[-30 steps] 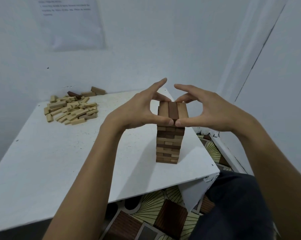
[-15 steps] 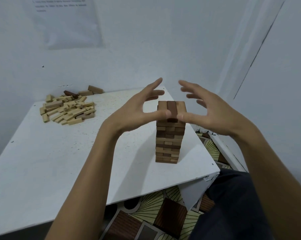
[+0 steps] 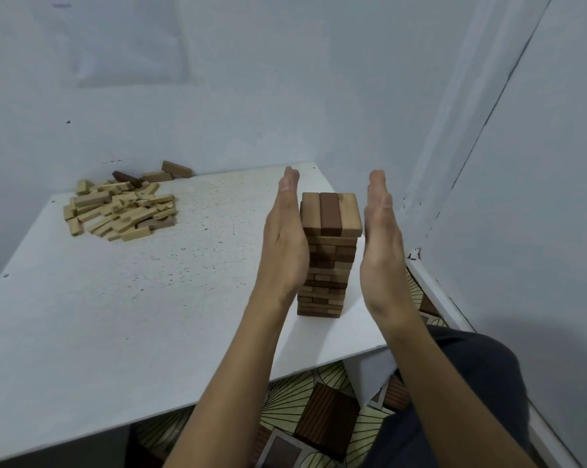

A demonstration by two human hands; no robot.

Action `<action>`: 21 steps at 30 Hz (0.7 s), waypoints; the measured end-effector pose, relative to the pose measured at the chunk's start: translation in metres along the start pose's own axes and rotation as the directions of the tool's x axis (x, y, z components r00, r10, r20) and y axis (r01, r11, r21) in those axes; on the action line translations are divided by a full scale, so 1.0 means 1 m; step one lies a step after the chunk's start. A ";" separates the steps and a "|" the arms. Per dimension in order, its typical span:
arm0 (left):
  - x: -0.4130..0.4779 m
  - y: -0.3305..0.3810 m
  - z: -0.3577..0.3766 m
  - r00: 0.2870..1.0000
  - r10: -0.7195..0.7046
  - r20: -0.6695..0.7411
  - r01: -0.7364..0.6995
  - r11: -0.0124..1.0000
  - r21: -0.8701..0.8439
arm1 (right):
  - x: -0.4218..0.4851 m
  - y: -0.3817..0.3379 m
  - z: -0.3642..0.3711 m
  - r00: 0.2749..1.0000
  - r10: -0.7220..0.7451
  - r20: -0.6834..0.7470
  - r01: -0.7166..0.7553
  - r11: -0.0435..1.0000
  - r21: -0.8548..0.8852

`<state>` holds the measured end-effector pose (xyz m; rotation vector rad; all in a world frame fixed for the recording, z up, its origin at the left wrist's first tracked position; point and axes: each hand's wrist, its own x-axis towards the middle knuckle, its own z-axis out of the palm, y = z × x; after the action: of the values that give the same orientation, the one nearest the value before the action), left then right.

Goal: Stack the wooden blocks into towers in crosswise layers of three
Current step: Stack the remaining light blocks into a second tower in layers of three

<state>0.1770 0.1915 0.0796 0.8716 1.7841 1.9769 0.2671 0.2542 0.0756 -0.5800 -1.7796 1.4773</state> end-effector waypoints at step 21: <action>0.001 -0.003 0.002 0.998 -0.041 0.044 0.038 0.996 0.077 | 0.000 0.005 0.006 0.999 -0.007 0.036 0.006 1.000 0.009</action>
<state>0.1771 0.1939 0.0769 0.8908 1.8471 1.8609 0.2619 0.2510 0.0707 -0.5458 -1.8003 1.4987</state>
